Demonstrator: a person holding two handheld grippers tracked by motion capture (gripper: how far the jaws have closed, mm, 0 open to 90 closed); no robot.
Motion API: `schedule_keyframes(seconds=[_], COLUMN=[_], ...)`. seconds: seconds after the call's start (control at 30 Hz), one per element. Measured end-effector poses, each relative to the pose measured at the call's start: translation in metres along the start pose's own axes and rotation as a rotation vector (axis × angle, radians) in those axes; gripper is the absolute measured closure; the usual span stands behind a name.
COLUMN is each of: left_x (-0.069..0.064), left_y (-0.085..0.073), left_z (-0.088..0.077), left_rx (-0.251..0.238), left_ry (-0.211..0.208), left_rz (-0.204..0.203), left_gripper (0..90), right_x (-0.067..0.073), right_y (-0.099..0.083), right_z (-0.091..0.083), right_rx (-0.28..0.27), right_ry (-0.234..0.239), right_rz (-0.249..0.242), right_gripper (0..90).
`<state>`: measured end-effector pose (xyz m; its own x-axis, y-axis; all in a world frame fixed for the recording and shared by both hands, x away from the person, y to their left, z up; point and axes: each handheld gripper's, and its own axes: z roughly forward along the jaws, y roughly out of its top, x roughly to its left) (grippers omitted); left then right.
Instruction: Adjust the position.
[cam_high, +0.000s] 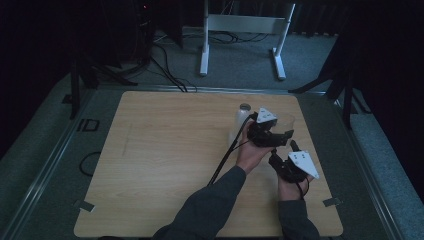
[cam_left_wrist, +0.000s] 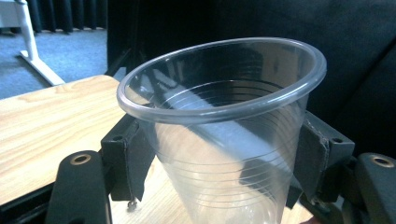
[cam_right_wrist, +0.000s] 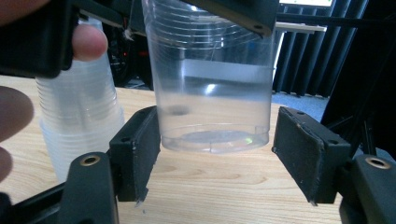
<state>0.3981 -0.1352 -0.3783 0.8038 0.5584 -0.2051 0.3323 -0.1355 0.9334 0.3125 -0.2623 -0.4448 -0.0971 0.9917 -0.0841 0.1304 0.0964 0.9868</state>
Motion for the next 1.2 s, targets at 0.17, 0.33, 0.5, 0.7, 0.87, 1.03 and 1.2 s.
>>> schedule_keyframes(seconds=[0.17, 0.33, 0.5, 0.7, 0.87, 1.03, 1.2], left_x=[-0.0036, -0.0065, -0.0061, -0.004, -0.0025, -0.0029, -0.0032], left_y=[-0.002, -0.0062, -0.0069, -0.006, -0.0036, -0.003, -0.0026], left_z=[0.0016, 0.0056, 0.0065, 0.0056, 0.0032, 0.0018, 0.0004], left_rx=[0.024, 0.05, 0.05, 0.029, -0.002, -0.013, -0.025], left_ry=[0.002, -0.022, -0.032, -0.045, -0.059, -0.049, -0.043], left_rz=[0.038, 0.044, 0.031, -0.013, -0.039, -0.026, -0.02], left_gripper=[29.4, 29.2, 28.2, 24.8, 24.2, 24.2, 24.3], right_x=[0.0, 0.0005, 0.0009, 0.0015, 0.0023, 0.0024, 0.0028], right_y=[-0.0002, -0.0004, -0.0011, -0.001, -0.0013, -0.0016, -0.0021], right_z=[0.002, 0.0033, 0.0027, 0.0021, 0.0014, 0.0014, 0.0014], right_rx=[0.012, 0.02, 0.021, 0.01, 0.008, 0.007, 0.008], right_ry=[0.003, 0.004, -0.015, -0.016, -0.012, -0.004, 0.001], right_rz=[-0.012, -0.021, -0.025, -0.019, -0.011, -0.009, -0.009], right_gripper=[31.3, 37.3, 40.7, 41.0, 41.1, 41.1, 41.0])
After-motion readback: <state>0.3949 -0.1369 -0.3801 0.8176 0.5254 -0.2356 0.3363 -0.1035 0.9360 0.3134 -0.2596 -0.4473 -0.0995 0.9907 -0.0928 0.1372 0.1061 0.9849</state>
